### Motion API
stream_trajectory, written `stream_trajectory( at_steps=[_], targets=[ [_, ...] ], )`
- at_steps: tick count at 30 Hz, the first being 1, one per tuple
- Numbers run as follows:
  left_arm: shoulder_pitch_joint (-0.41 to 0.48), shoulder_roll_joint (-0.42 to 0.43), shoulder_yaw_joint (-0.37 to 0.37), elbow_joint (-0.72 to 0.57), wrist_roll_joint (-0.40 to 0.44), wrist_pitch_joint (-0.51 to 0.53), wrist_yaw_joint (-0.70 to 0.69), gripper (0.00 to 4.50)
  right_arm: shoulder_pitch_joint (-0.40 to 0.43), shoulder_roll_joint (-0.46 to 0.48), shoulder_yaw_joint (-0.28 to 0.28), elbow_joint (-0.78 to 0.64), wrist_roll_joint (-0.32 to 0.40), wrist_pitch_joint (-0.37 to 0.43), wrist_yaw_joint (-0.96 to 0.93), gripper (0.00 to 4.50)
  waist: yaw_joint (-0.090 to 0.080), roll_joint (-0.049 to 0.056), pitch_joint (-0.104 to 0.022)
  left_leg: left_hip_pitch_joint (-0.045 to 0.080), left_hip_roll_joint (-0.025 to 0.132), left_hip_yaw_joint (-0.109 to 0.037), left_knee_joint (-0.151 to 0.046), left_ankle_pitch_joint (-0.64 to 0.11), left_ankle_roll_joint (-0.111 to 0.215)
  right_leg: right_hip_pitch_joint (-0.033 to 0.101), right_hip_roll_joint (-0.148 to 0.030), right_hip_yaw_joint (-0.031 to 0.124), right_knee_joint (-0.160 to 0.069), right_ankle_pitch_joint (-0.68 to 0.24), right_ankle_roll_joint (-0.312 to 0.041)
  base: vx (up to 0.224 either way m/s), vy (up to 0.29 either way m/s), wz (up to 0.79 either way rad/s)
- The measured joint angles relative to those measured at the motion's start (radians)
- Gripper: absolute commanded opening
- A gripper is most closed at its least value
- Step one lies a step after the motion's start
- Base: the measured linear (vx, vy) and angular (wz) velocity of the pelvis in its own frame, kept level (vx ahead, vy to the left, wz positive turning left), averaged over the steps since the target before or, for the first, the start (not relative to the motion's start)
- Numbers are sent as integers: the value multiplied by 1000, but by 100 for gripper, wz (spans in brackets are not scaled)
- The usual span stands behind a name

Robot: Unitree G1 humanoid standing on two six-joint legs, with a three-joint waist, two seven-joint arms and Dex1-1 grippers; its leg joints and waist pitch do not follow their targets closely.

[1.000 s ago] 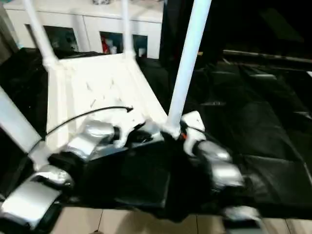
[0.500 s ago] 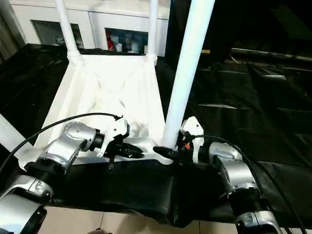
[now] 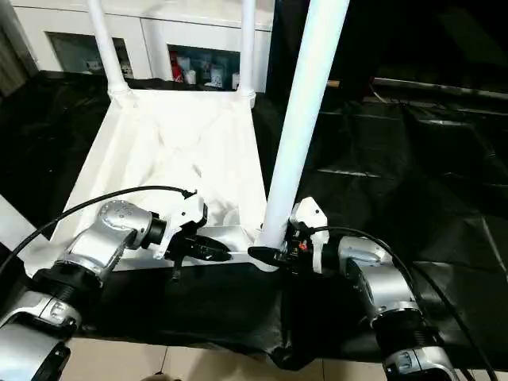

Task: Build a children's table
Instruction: Rotate leg to tighten

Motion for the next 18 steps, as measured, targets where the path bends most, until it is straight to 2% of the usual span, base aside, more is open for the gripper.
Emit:
stream_trajectory(
  at_steps=[3, 7, 11, 18],
  targets=[
    [-10, -16, 2, 24, 7, -8, 50, 0, 2, 29, -19, 16, -7, -1, -64, 274, 0, -2, -1, 3, 0, 0, 0, 0, 0, 2, 0, 0, 1, 0, 0, 0, 0, 0],
    [-56, -84, 13, 102, 42, -11, 218, 0, -42, 102, -71, 105, -34, -19, -309, 273, -20, -6, -2, 7, 0, -1, 1, 0, -9, 6, 0, 1, 0, 1, 2, 0, 0, 0],
    [-102, -165, 18, 182, 78, -11, 381, 0, -70, 178, -125, 148, -48, -10, -529, 272, -24, -4, -4, 8, -1, -2, 2, 1, -10, 9, 0, 1, -3, 1, 3, 0, 0, 0],
    [-135, -212, 19, 247, 90, -15, 457, 0, -78, 223, -154, 151, -67, -1, -657, 272, -23, 0, -8, 8, -1, -2, 0, 0, -10, 14, 0, 1, -3, 0, 4, 0, 0, 0]
  ],
)
